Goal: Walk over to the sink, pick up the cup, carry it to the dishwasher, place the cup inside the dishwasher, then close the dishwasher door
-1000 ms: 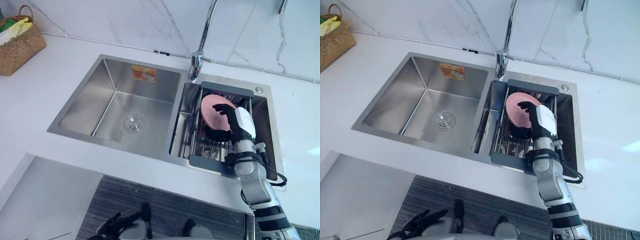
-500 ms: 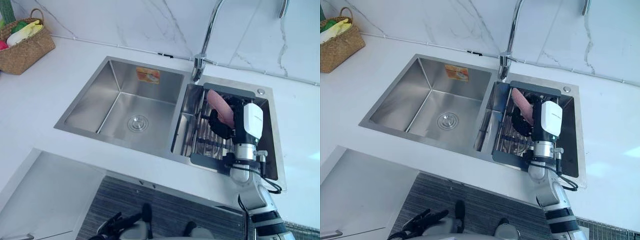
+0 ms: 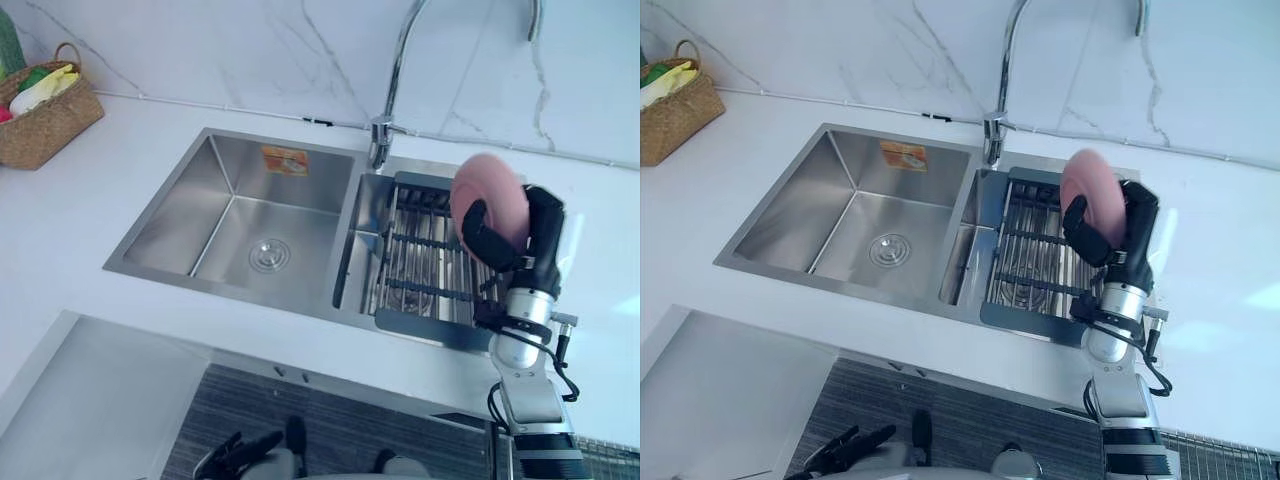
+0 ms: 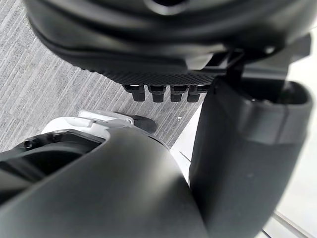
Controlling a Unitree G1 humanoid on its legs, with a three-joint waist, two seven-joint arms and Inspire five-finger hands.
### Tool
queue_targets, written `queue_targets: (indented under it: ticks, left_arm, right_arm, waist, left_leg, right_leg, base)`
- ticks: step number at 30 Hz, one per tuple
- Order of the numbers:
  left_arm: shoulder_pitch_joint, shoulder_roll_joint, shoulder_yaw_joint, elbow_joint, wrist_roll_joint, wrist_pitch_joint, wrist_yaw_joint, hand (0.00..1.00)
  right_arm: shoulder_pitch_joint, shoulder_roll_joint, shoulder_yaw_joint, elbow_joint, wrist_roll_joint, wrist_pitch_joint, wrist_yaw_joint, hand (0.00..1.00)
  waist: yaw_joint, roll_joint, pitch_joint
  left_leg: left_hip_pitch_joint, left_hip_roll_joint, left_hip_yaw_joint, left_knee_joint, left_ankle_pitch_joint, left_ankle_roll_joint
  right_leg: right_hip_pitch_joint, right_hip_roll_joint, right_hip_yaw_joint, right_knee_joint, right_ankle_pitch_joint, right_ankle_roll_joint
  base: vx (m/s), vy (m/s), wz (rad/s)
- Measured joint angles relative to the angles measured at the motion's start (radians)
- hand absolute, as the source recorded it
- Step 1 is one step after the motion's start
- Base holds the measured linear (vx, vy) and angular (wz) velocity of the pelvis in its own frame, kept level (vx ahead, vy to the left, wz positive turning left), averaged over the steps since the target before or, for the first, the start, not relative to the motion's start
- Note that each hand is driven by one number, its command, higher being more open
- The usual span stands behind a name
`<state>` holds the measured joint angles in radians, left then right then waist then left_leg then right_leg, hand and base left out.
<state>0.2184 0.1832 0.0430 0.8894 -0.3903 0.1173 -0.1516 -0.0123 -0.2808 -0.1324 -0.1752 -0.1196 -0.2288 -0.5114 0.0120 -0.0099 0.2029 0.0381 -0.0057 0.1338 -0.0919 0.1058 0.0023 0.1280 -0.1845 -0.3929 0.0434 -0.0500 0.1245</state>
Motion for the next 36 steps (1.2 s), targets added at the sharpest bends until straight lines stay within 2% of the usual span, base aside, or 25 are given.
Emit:
queue_targets:
  ticks: [2, 5, 8, 12, 15, 17, 19, 21, 22, 23, 24, 25, 26, 29, 32, 33, 34, 35, 36]
  left_arm:
    - [0.000, -0.005, 0.009, 0.013, 0.019, -0.005, -0.001, 1.00]
    - [0.005, -0.007, 0.010, 0.023, 0.040, -0.023, -0.003, 1.00]
    - [0.020, -0.007, 0.010, 0.030, 0.040, -0.032, -0.006, 1.00]
    - [0.030, -0.006, 0.009, 0.031, 0.077, -0.032, -0.009, 1.00]
    - [0.032, -0.005, 0.006, 0.029, 0.103, -0.015, -0.012, 1.00]
    - [0.033, -0.003, 0.004, 0.027, 0.115, -0.002, -0.015, 1.00]
    - [0.036, -0.002, 0.000, 0.019, 0.116, 0.021, -0.034, 1.00]
    - [0.044, -0.001, 0.002, 0.016, 0.116, 0.037, -0.039, 1.00]
    - [0.043, -0.004, 0.011, 0.013, 0.114, 0.052, -0.026, 1.00]
    - [0.043, -0.009, 0.027, 0.012, 0.110, 0.053, -0.013, 1.00]
    - [0.047, -0.015, 0.043, 0.010, 0.096, 0.053, -0.013, 1.00]
    - [0.054, -0.037, 0.077, 0.007, 0.060, 0.051, -0.014, 1.00]
    - [0.055, -0.049, 0.094, 0.008, 0.043, 0.050, -0.014, 1.00]
    - [0.052, -0.049, 0.121, 0.005, 0.001, 0.069, -0.018, 1.00]
    - [0.025, -0.045, 0.156, -0.017, -0.105, 0.164, -0.024, 1.00]
    - [0.020, -0.044, 0.161, -0.020, -0.105, 0.173, -0.025, 1.00]
    - [0.014, -0.043, 0.177, -0.025, -0.104, 0.182, -0.022, 1.00]
    - [0.014, -0.042, 0.200, -0.024, -0.100, 0.193, -0.005, 1.00]
    - [0.014, -0.036, 0.210, -0.023, -0.100, 0.201, 0.004, 1.00]
  right_arm:
    - [0.003, 0.013, -0.060, -0.080, 0.041, -0.069, -0.030, 0.00]
    - [0.003, 0.013, -0.178, -0.159, 0.059, -0.138, -0.104, 0.00]
    - [0.002, 0.012, -0.320, -0.204, 0.103, -0.190, -0.159, 0.00]
    - [0.002, 0.012, -0.467, -0.215, 0.202, -0.209, -0.215, 0.00]
    - [0.002, 0.011, -0.563, -0.208, 0.204, -0.174, -0.248, 0.00]
    - [0.005, 0.009, -0.599, -0.180, 0.165, -0.122, -0.249, 0.00]
    - [0.034, -0.003, -0.648, -0.122, 0.035, -0.034, -0.227, 0.00]
    - [0.061, -0.018, -0.660, -0.085, -0.033, 0.014, -0.202, 0.00]
    - [0.070, -0.026, -0.661, -0.053, -0.076, 0.043, -0.175, 0.00]
    - [0.072, -0.032, -0.657, -0.022, -0.132, 0.073, -0.143, 0.00]
    - [0.071, -0.038, -0.646, -0.002, -0.158, 0.084, -0.130, 0.00]
    - [0.063, -0.060, -0.610, 0.041, -0.205, 0.097, -0.103, 0.00]
    - [0.061, -0.084, -0.568, 0.082, -0.247, 0.108, -0.079, 0.00]
    - [0.064, -0.101, -0.513, 0.176, -0.295, 0.116, -0.060, 0.00]
    - [0.061, -0.121, -0.481, 0.300, -0.309, 0.116, -0.063, 0.00]
    - [0.062, -0.121, -0.478, 0.321, -0.313, 0.117, -0.063, 0.00]
    - [0.063, -0.120, -0.466, 0.352, -0.318, 0.119, -0.063, 0.00]
    - [0.068, -0.121, -0.451, 0.367, -0.321, 0.118, -0.064, 0.00]
    - [0.071, -0.121, -0.443, 0.371, -0.324, 0.116, -0.064, 0.00]
  waist:
    - [-0.003, 0.001, -0.011]
    - [-0.005, 0.002, -0.030]
    - [-0.020, 0.001, -0.046]
    - [-0.059, 0.003, -0.067]
    - [-0.074, 0.008, -0.077]
    - [-0.086, 0.005, -0.087]
    - [-0.103, 0.003, -0.093]
    - [-0.109, 0.003, -0.094]
    - [-0.109, 0.003, -0.096]
    - [-0.108, 0.000, -0.095]
    - [-0.104, -0.001, -0.094]
    - [-0.084, 0.008, -0.093]
    - [-0.074, 0.018, -0.091]
    - [-0.088, 0.018, -0.076]
    - [-0.088, 0.011, -0.022]
    - [-0.088, 0.012, -0.014]
    - [-0.086, 0.010, 0.000]
    - [-0.084, 0.013, 0.006]
    - [-0.082, 0.016, 0.010]
  left_leg:
    - [0.008, 0.004, 0.016, 0.000, -0.002, -0.001]
    - [0.016, 0.012, 0.037, -0.001, -0.011, -0.008]
    - [0.026, 0.023, 0.062, -0.001, -0.016, -0.011]
    - [0.025, 0.030, 0.073, -0.001, -0.017, -0.012]
    - [0.024, 0.038, 0.103, -0.001, -0.018, -0.014]
    - [0.025, 0.044, 0.118, -0.001, -0.019, -0.015]
    - [0.027, 0.049, 0.128, -0.001, -0.021, -0.017]
    - [0.031, 0.054, 0.142, 0.001, -0.027, -0.022]
    - [0.031, 0.058, 0.157, 0.018, -0.036, -0.021]
    - [0.015, 0.058, 0.158, 0.078, -0.071, -0.025]
    - [0.001, 0.059, 0.143, 0.129, -0.104, -0.027]
    - [-0.016, 0.067, 0.052, 0.217, -0.173, -0.026]
    - [-0.025, 0.081, 0.024, 0.273, -0.223, -0.043]
    - [-0.074, 0.100, 0.081, 0.384, -0.292, -0.031]
    - [-0.131, 0.107, 0.122, 0.473, -0.340, -0.012]
    - [-0.140, 0.108, 0.127, 0.486, -0.350, -0.012]
    - [-0.144, 0.109, 0.143, 0.498, -0.364, -0.006]
    - [-0.144, 0.116, 0.165, 0.497, -0.365, 0.003]
    - [-0.144, 0.122, 0.174, 0.499, -0.367, 0.006]
  right_leg:
    - [0.006, 0.006, 0.016, -0.017, 0.013, -0.003]
    - [0.009, 0.013, 0.035, -0.029, 0.021, -0.009]
    - [0.007, 0.023, 0.061, -0.034, 0.025, -0.014]
    - [0.004, 0.031, 0.070, -0.045, 0.028, -0.019]
    - [-0.014, 0.039, 0.099, -0.046, 0.033, -0.026]
    - [-0.022, 0.044, 0.116, -0.047, 0.037, -0.029]
    - [-0.025, 0.048, 0.130, -0.048, 0.038, -0.031]
    - [-0.031, 0.053, 0.147, -0.048, 0.039, -0.032]
    - [-0.043, 0.057, 0.173, -0.047, 0.041, -0.036]
    - [-0.052, 0.058, 0.207, -0.044, 0.044, -0.039]
    - [-0.060, 0.062, 0.232, -0.040, 0.044, -0.040]
    - [-0.077, 0.073, 0.299, -0.028, 0.049, -0.041]
    - [-0.092, 0.089, 0.358, -0.022, 0.055, -0.040]
    - [-0.156, 0.100, 0.437, 0.015, 0.064, -0.026]
    - [-0.208, 0.095, 0.480, 0.027, 0.084, 0.000]
    - [-0.214, 0.093, 0.478, 0.027, 0.083, 0.002]
    - [-0.217, 0.076, 0.444, 0.029, 0.067, -0.010]
    - [-0.222, 0.047, 0.362, 0.056, 0.056, -0.036]
    - [-0.236, 0.035, 0.326, 0.089, 0.044, -0.054]
  base:
    - [-0.01, 0.005, -0.22]
    - [-0.03, 0.001, -0.19]
    - [-0.02, -0.007, -0.27]
    - [-0.01, -0.013, -0.15]
    - [0.01, -0.001, -0.29]
    - [0.02, -0.008, -0.23]
    - [0.02, -0.013, -0.16]
    - [0.02, -0.005, -0.26]
    - [0.02, 0.004, -0.60]
    - [0.02, 0.013, -0.71]
    - [0.04, -0.007, -1.15]
    - [0.06, -0.018, -1.54]
    - [0.05, -0.012, -1.50]
    - [-0.03, 0.076, -0.95]
    - [-0.10, 0.119, -0.51]
    - [-0.12, 0.147, -0.30]
    - [-0.12, 0.167, -0.33]
    - [-0.08, 0.121, -0.40]
    - [-0.04, 0.071, -0.35]
